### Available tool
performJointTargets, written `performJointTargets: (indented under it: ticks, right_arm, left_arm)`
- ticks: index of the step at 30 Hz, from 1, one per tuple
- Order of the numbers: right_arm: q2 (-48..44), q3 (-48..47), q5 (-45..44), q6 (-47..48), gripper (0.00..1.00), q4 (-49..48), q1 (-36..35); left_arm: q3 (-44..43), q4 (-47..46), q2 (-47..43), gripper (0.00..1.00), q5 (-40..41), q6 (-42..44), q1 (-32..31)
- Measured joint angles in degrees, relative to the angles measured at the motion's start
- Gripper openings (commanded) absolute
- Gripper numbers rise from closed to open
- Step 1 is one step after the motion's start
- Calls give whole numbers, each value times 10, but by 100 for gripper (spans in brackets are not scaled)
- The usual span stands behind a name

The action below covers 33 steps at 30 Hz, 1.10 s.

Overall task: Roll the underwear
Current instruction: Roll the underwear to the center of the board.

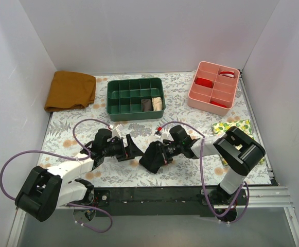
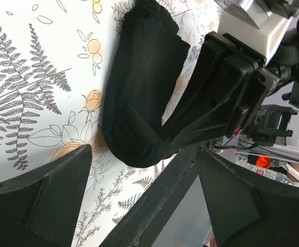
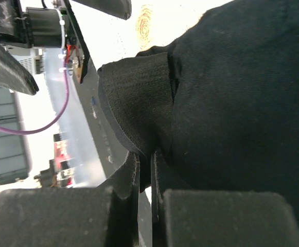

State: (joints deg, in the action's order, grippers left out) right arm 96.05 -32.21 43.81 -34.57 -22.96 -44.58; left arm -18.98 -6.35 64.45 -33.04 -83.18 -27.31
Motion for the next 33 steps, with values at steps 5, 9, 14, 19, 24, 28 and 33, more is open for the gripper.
performJointTargets:
  ticks: [5,9,14,19,24,28,33]
  right_arm:
    - [19,-9,29,-14,1,2,11]
    - [27,-22,40,-13,1,24,16]
    - [31,-33,48,-11,1,52,24]
    - [35,-38,58,-5,1,69,30]
    - [38,-46,62,6,1,86,30]
    - [40,-52,64,14,1,98,30]
    - [42,-59,67,21,1,113,30]
  left_arm:
    - [17,-31,11,81,-11,-4,-2]
    - [36,-55,19,81,-13,-10,-9]
    - [47,-91,45,81,-12,-21,-35]
    - [50,-141,73,79,-13,-29,-47]
    - [55,-203,112,71,-19,-38,-48]
    - [62,-254,145,55,-30,-46,-48]
    - [72,-283,167,47,-34,-51,-48]
